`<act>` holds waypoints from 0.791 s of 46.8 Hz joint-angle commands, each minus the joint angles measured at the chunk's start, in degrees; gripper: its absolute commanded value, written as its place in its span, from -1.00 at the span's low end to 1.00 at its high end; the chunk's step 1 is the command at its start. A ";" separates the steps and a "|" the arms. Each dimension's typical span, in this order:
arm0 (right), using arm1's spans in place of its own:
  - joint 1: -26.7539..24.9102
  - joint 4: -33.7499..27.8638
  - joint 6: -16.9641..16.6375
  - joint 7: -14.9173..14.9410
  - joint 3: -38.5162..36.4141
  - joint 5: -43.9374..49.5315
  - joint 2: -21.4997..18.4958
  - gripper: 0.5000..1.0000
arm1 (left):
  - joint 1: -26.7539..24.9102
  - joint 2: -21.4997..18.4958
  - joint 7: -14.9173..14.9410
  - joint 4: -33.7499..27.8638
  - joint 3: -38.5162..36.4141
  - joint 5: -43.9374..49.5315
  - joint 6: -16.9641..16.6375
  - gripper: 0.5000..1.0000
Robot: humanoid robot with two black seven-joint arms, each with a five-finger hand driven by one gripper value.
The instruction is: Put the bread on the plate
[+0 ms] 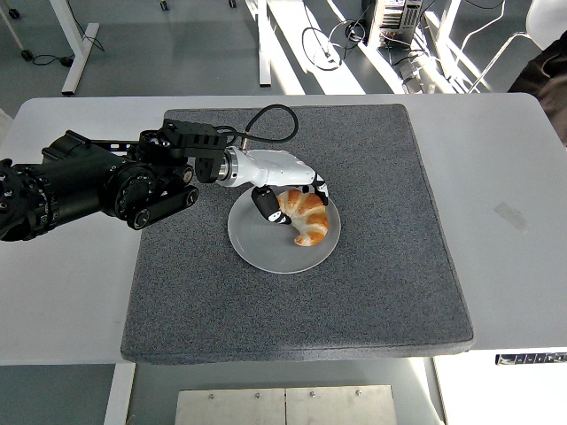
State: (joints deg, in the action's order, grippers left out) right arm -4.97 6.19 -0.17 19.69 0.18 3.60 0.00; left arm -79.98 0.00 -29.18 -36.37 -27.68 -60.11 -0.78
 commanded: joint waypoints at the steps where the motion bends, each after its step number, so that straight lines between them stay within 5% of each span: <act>1: -0.04 0.05 0.00 0.00 0.00 0.00 0.00 1.00 | -0.35 0.00 -0.08 -0.20 0.26 -0.01 0.42 0.86; 13: -0.04 0.05 0.00 0.00 0.00 0.00 0.00 1.00 | -3.42 0.00 -0.08 -3.45 2.02 1.84 4.29 0.91; 28: -0.04 -0.04 0.00 0.00 0.00 0.00 0.00 1.00 | -14.23 -2.72 0.09 -4.42 6.77 9.13 8.33 0.92; 37: -0.04 0.05 0.00 0.00 0.00 0.00 0.00 1.00 | -15.56 -3.69 0.53 -2.84 7.12 12.38 8.07 0.91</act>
State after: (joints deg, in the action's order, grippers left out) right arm -4.99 6.17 -0.18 19.69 0.17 3.60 0.00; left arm -95.48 -3.32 -28.82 -39.99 -20.75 -48.78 7.62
